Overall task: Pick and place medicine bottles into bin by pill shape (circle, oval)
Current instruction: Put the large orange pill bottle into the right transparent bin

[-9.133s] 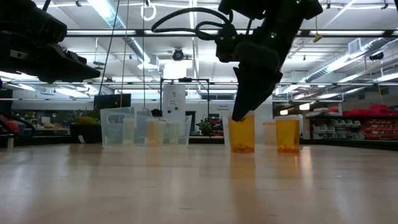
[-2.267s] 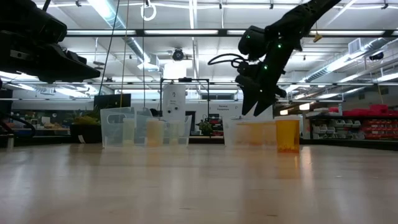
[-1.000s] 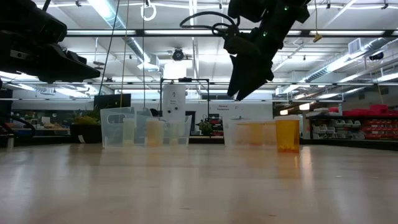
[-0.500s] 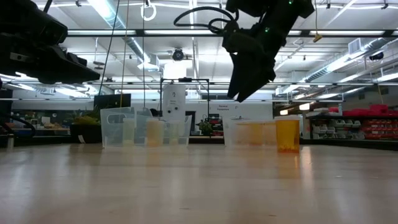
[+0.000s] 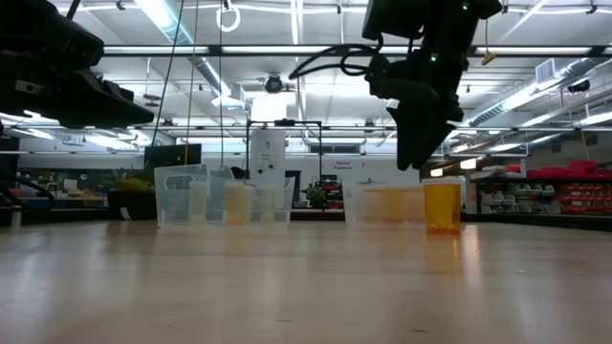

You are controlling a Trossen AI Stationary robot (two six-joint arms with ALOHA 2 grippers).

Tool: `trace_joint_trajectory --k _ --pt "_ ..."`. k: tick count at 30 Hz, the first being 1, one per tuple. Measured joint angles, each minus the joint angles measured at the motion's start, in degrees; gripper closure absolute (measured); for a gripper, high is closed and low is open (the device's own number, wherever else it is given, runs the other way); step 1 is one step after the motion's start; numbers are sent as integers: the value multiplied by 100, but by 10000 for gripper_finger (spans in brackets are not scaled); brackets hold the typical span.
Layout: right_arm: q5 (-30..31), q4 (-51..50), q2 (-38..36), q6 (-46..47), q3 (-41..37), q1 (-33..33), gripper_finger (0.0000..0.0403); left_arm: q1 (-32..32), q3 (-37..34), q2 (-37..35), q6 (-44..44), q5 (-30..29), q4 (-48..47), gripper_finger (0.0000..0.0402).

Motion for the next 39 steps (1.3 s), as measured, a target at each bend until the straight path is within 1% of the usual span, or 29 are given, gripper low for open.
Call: trace_joint_trajectory --k 4,6,11,14,17,25,33,39 --pt "-13 -194 0 170 -4 -18 123 0 -1 0 0 0 0 341" --pt "-140 -234 -2 164 -4 -15 114 1 0 0 0 0 0 340" --pt "-405 -246 -4 257 -4 -15 78 1 1 0 0 0 0 345" --pt "-482 -310 -7 300 -5 -15 57 2 1 0 0 0 0 349" --pt "-499 -301 -11 349 -103 -15 44 2 1 0 2 0 -2 351" --pt "-615 -265 -11 502 -407 -15 40 0 1 0 0 0 -2 342" --pt "-816 109 -13 511 -702 -19 40 0 1 0 0 0 0 351" --pt "-818 336 -11 511 -895 -56 41 1 1 0 0 0 -1 343"
